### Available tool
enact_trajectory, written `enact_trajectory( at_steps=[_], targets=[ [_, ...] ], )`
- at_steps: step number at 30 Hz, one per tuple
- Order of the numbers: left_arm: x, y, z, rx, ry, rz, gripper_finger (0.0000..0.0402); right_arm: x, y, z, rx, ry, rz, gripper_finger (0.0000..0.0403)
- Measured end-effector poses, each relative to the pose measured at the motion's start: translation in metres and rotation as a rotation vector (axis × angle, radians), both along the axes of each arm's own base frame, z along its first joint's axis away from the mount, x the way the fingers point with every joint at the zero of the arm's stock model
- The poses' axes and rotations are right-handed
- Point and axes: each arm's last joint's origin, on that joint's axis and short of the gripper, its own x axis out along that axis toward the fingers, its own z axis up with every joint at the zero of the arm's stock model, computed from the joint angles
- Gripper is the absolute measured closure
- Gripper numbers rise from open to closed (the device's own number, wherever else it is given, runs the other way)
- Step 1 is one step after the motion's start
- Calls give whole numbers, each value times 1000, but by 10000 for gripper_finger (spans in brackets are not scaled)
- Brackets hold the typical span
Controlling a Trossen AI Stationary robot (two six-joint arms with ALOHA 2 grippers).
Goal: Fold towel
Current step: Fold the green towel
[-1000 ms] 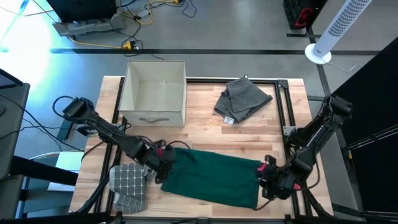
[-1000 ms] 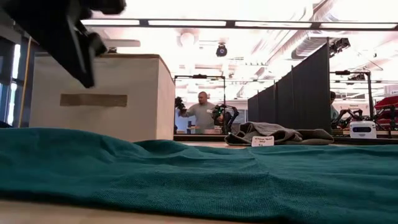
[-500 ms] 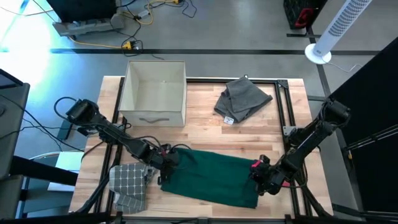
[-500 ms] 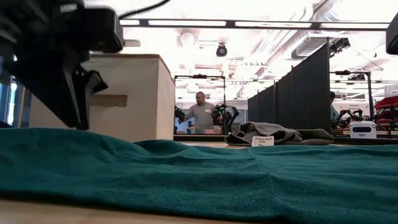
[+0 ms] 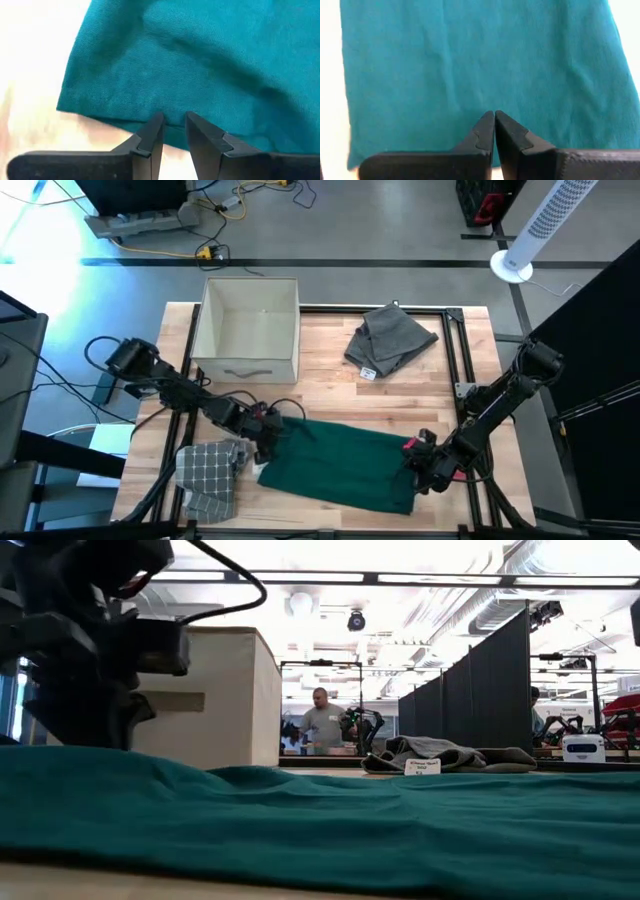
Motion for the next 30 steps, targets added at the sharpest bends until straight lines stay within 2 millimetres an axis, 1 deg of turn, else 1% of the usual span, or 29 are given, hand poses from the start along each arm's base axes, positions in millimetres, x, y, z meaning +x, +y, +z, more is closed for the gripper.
enact_trajectory(
  at_steps=[4,6,8,11,13,15,17,19,22,24,28,30],
  targets=[
    [-17,2,7,-10,109,-9,337,-3,-2,-2,-20,48,30,403],
    [-25,2,14,-18,133,10,341,-4,-2,-2,-28,60,54,403],
    [-28,1,23,-56,99,55,345,-5,-4,-3,-49,78,64,403],
    [-25,-3,36,-127,-6,97,350,-5,-4,0,-42,78,50,403],
    [-25,-6,41,-131,-58,106,354,-1,1,12,-3,19,71,403],
    [-25,-7,41,-124,-71,125,358,7,8,27,35,-90,98,403],
    [-25,-8,41,-121,-71,128,361,12,14,32,30,-178,160,403],
    [-25,-8,40,-121,-74,130,365,18,15,26,2,-222,205,403],
    [-24,-8,40,-108,-81,123,369,27,9,6,-51,-167,201,403],
    [-24,-8,41,-102,-85,124,372,31,5,-4,-74,-133,171,403],
    [-24,-8,41,-97,-88,125,375,33,3,-15,-88,-69,167,403],
    [-24,-8,40,-100,-85,123,376,30,4,-16,-84,-40,154,403]
  ],
)
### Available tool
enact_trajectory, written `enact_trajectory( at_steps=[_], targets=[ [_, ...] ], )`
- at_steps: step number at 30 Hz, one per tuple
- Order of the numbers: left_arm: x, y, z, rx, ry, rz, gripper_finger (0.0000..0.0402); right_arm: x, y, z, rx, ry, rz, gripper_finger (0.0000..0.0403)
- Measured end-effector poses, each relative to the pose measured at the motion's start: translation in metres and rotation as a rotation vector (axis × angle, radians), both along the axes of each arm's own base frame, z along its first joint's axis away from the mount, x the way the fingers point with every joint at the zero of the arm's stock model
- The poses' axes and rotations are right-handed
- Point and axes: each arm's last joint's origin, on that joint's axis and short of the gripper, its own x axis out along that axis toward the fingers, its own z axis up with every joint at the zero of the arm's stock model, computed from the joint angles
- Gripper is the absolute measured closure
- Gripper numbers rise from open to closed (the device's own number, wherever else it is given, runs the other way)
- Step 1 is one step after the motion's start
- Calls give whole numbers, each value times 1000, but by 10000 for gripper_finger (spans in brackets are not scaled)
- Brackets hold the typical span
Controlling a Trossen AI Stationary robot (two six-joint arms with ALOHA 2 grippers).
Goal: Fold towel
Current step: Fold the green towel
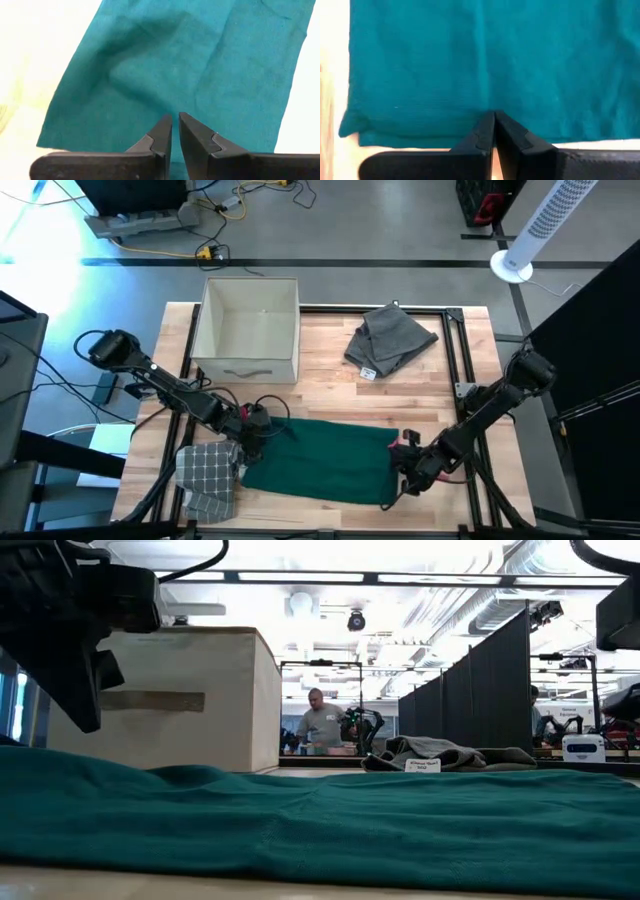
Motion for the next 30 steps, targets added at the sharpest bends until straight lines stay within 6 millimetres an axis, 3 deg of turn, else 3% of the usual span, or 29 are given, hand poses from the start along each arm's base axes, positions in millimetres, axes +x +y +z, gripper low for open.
enact_trajectory(
  at_steps=[7,13,17,23,30],
  targets=[
    [3,-3,2,-48,-25,-31,376,-28,3,11,-19,91,49,403],
    [20,-8,5,-3,-205,-86,376,-38,7,15,-14,108,94,403],
    [35,-17,-11,35,-252,-215,376,-34,7,16,0,80,73,403],
    [40,-20,-42,23,-140,-232,376,-32,8,17,17,57,65,403],
    [43,-22,-55,17,-99,-249,376,-31,9,16,22,61,74,403]
  ],
)
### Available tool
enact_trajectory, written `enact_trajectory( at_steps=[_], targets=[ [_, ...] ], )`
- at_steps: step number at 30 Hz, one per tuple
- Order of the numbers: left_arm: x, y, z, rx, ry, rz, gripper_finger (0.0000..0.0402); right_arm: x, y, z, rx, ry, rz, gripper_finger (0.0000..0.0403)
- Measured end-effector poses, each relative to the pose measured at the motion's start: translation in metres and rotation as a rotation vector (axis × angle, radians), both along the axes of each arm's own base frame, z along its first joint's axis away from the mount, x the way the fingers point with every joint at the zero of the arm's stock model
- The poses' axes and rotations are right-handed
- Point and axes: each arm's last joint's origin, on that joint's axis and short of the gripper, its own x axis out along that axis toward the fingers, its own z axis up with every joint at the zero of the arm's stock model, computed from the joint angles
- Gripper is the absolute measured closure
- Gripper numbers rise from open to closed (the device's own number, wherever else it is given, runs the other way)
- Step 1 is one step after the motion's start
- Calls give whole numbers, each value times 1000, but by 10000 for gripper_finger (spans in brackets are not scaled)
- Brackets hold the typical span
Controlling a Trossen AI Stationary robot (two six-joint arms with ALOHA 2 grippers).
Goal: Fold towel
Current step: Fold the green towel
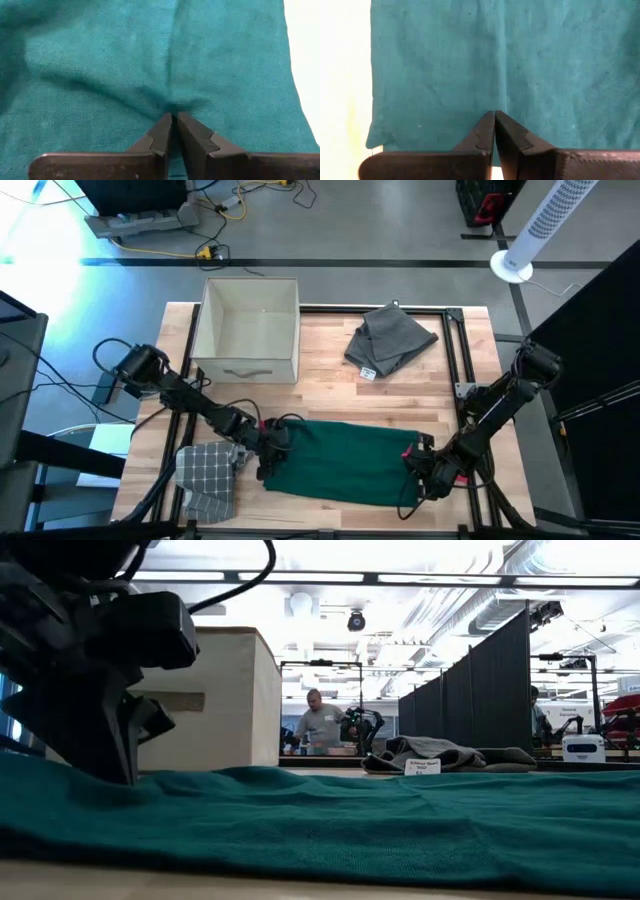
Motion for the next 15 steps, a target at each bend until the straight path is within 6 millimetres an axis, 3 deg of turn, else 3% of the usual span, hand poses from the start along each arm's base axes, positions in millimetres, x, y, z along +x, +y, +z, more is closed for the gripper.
enact_trajectory(
  at_steps=[15],
  targets=[
    [-24,12,24,25,123,27,376,-6,-6,-1,-21,69,-29,403]
  ],
)
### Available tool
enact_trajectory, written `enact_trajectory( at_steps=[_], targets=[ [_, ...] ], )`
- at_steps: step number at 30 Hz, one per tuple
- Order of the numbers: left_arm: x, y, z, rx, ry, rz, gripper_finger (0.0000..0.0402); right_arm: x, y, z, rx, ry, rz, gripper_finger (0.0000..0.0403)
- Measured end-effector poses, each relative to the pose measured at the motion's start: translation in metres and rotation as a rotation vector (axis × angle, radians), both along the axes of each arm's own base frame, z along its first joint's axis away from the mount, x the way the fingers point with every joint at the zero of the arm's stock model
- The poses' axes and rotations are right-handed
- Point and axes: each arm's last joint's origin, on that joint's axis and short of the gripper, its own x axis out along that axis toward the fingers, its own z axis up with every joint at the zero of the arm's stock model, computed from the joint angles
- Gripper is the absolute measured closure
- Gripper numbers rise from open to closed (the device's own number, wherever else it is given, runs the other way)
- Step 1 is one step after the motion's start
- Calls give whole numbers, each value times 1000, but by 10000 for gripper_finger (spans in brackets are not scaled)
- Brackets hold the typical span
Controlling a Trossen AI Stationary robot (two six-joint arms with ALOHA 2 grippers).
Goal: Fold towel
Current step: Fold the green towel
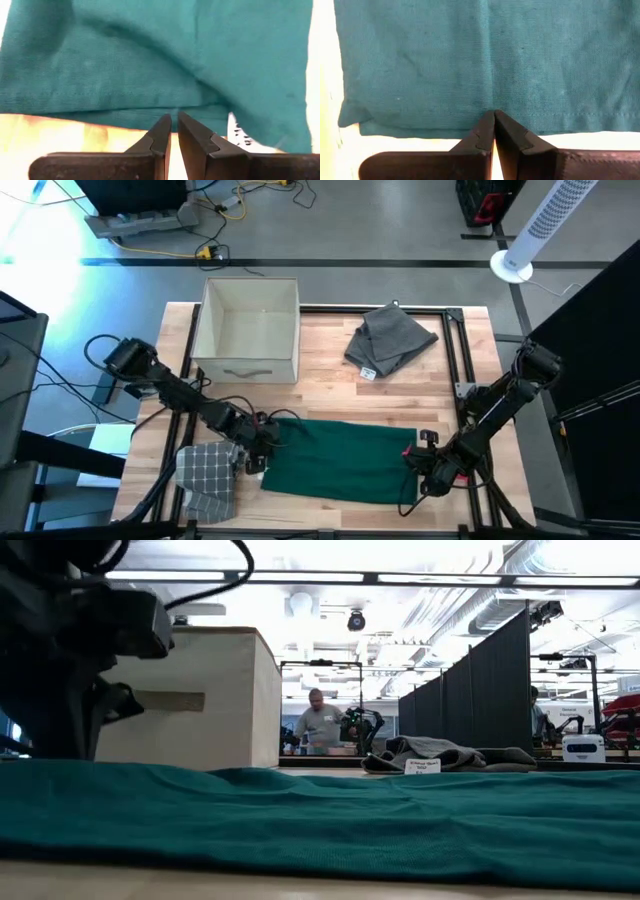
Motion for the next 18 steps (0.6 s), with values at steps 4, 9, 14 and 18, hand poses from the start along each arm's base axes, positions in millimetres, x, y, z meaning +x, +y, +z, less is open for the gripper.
enact_trajectory(
  at_steps=[4,9,14,18],
  targets=[
    [2,0,11,-33,-69,37,376,6,6,23,68,-101,-11,403],
    [8,-4,10,13,-150,47,376,15,9,24,57,-217,-8,403],
    [10,-5,-7,37,-88,19,376,22,6,4,40,-199,-23,403],
    [11,-4,-15,59,-61,18,376,23,7,-7,33,-135,3,403]
  ],
)
